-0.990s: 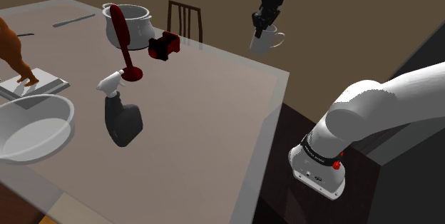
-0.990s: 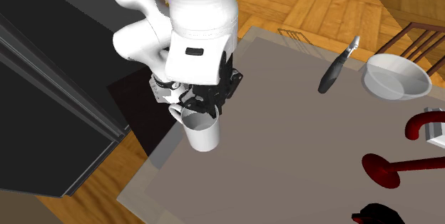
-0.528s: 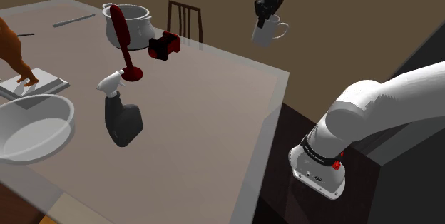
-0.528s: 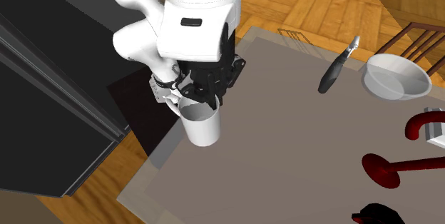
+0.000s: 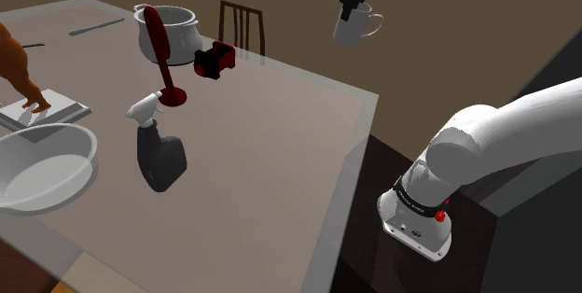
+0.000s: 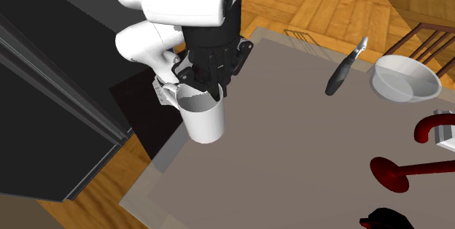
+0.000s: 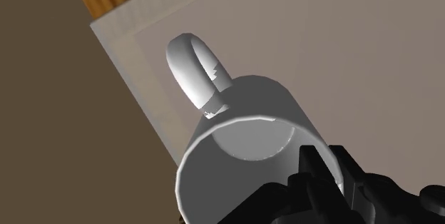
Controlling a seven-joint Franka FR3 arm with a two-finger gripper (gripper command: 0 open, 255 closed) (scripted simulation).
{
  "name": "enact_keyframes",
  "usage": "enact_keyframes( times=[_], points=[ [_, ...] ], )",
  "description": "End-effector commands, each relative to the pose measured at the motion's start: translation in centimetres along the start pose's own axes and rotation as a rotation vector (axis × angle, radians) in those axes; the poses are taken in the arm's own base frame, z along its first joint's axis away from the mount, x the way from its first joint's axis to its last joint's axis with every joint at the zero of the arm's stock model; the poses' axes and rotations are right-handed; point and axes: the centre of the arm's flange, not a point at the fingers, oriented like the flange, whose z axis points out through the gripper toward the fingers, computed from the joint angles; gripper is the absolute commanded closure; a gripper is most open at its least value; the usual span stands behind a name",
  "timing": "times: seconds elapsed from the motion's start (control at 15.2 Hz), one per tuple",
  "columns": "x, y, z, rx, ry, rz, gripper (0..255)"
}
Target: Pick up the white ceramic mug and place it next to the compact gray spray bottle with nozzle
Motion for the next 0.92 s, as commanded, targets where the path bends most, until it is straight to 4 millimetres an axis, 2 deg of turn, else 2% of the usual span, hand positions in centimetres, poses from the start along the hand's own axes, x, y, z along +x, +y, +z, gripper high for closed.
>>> enact_keyframes(
  times=[0.0,0.53,0.86],
  points=[
    [0.1,0.0,-1.1,0.0,0.0,0.0,255],
    [0.5,0.1,-5.2,0.0,0.0,0.0,255],
    [-0.7,-6.4,-5.5,0.0,0.0,0.0,255]
  ],
)
